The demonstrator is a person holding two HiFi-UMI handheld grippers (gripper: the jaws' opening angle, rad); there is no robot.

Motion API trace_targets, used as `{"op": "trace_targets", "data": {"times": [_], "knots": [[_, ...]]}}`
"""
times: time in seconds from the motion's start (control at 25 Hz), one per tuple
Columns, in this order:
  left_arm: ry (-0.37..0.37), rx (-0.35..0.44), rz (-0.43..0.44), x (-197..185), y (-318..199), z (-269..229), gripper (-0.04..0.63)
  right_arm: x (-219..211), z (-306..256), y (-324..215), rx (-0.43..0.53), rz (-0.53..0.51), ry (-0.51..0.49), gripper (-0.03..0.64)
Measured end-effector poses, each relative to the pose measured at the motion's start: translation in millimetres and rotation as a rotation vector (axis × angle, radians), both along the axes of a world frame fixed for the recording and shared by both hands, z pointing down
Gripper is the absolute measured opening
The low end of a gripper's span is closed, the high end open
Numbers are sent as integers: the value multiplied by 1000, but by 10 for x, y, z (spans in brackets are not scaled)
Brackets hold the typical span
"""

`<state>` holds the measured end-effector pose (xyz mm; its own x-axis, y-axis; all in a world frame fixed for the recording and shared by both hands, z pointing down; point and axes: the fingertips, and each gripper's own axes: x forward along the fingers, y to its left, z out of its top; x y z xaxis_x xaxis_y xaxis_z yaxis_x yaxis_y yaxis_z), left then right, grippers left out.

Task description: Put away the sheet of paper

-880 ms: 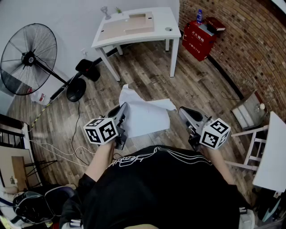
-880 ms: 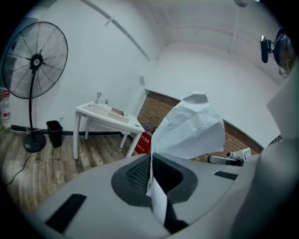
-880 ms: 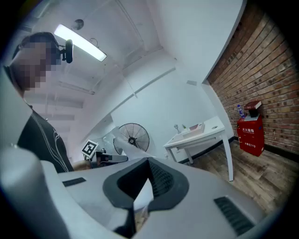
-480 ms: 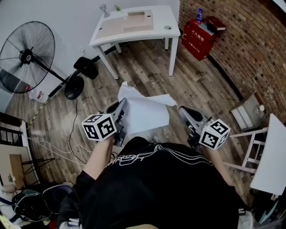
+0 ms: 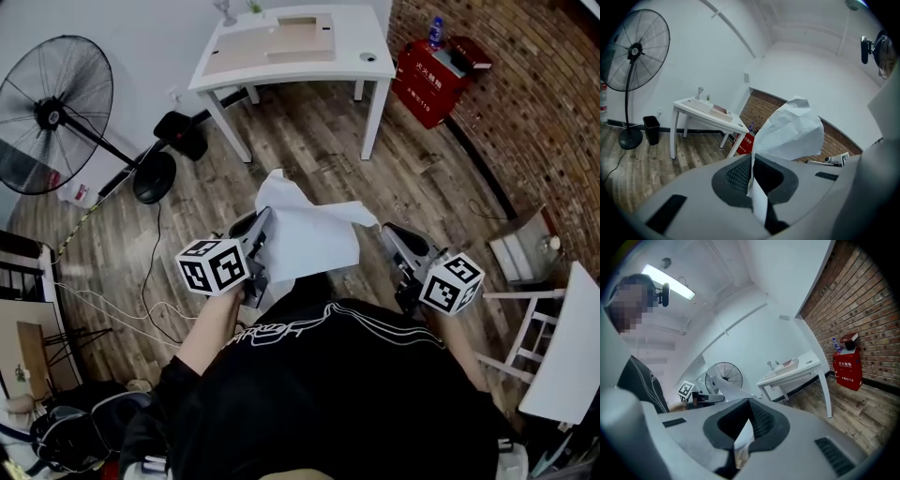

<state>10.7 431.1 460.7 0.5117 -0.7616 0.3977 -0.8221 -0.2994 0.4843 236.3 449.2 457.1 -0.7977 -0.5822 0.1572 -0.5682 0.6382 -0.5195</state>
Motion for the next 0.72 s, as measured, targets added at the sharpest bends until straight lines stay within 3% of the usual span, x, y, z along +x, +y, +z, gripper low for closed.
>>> {"op": "trace_targets", "data": {"times": [0.32, 0.72], "knots": [[44, -3, -3, -247, -933, 32, 32, -253, -8, -883, -33, 9, 25, 0], [68, -9, -49, -878, -2267, -11, 32, -803, -131, -2342, -42, -10, 28, 0]]}}
